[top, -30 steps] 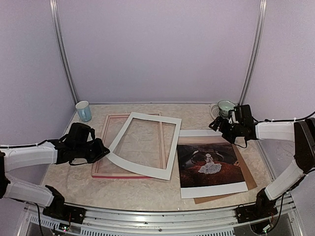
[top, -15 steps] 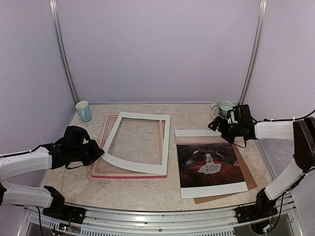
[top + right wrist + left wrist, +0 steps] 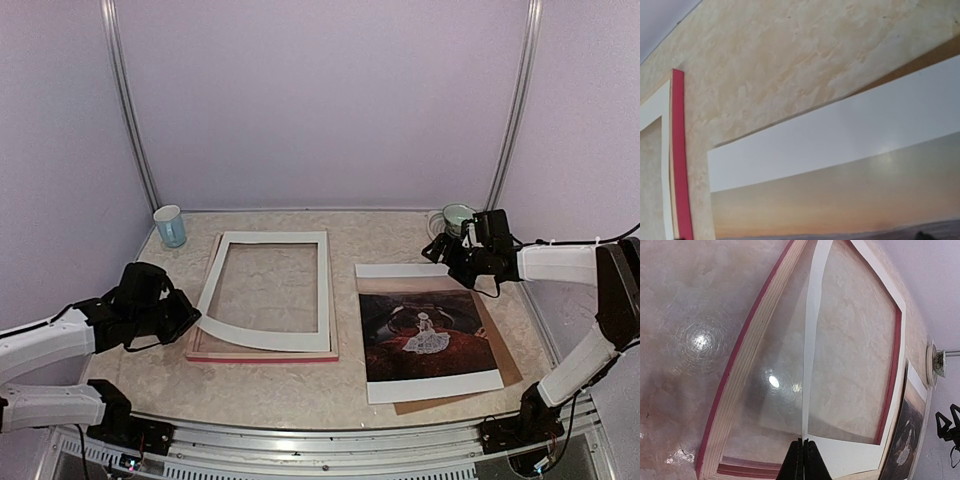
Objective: Put the photo into the frame
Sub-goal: Place the frame body on the glass panel.
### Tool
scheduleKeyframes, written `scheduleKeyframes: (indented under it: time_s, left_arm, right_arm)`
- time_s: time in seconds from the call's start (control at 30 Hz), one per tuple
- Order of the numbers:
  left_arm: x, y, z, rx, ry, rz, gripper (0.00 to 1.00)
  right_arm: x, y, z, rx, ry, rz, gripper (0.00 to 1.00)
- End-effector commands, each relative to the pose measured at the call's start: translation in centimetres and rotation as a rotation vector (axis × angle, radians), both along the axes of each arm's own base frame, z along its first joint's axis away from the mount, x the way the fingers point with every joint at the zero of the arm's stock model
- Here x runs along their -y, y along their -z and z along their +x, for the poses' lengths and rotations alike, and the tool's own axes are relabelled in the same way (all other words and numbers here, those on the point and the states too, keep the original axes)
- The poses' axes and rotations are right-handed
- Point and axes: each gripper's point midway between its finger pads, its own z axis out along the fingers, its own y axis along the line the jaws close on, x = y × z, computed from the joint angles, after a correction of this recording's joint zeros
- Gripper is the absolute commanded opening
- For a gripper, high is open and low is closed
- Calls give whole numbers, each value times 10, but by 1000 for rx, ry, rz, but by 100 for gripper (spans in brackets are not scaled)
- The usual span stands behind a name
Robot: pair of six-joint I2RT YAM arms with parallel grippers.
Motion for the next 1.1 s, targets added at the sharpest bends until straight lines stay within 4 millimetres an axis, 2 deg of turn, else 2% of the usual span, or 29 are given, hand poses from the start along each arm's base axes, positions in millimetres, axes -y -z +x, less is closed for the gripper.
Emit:
scheduleKeyframes:
  time_s: [0.0,0.3,0.67,1.07]
  left_arm:
    - [-10,1,-6,-8,-32,27,3]
    - [-4,11,-7,-20,-8,23,3]
    - [18,4,2,13,87,33,11]
    - [18,1,6,24,115,99,9]
  right_arm:
    - [-8,-11,3,31,-22,10,99]
    - [-9,-11,1,31,-21,10,99]
    - [-9,-6,-1,21,-18,10,99]
    - [-12,-1,-2,11,-24,11,99]
